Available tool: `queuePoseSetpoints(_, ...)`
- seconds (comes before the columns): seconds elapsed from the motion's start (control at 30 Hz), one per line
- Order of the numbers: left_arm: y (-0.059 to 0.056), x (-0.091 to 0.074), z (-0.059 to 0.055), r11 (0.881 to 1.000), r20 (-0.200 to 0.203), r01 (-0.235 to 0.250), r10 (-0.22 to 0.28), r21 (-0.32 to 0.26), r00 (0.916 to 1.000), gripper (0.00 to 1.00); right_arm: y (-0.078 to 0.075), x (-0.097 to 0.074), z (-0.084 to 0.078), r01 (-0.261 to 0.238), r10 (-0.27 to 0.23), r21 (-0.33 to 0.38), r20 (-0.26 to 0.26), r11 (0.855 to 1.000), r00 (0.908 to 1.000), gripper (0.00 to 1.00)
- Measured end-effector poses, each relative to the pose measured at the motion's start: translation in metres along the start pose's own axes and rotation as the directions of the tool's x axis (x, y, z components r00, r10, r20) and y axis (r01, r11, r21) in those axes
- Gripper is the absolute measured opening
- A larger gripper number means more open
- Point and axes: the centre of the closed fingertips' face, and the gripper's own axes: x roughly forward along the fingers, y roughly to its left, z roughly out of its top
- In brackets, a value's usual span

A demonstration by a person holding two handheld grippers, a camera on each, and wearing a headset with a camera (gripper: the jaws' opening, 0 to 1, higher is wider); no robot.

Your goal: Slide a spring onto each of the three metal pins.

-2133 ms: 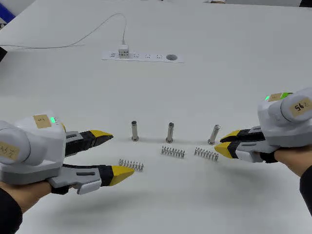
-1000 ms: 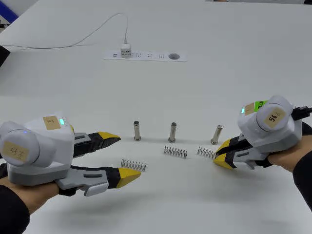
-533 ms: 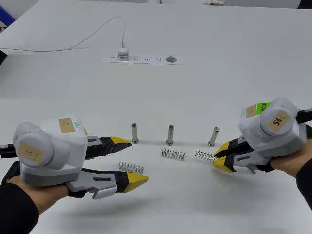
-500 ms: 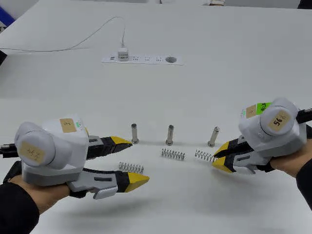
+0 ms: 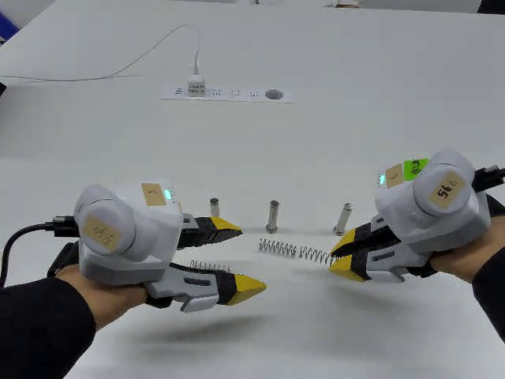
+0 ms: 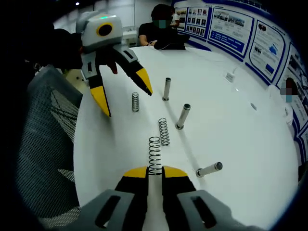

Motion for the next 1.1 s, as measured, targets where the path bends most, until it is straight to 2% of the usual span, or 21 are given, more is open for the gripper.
queuePoseSetpoints(0.4, -0.012, 0.020, 0.003, 0.997, -0.015, 0.061, -0.061, 0.047, 0.9980, 0.41, 0.014, 0.004, 0.017, -0.052, 0.052, -0.060, 0.002, 0.997, 0.9987, 0.11)
queuePoseSetpoints(0.77, -0.026, 0.027, 0.000, 0.991, -0.036, 0.110, -0.108, 0.075, 0.9935, 0.30, 0.029, 0.006, 0.025, -0.098, 0.098, -0.105, -0.004, 0.990, 0.9952, 0.11)
queuePoseSetpoints(1.1, -0.036, 0.030, -0.004, 0.985, -0.057, 0.143, -0.138, 0.092, 0.9888, 0.20, 0.043, 0.008, 0.025, -0.151, 0.147, -0.150, -0.038, 0.977, 0.9884, 0.12)
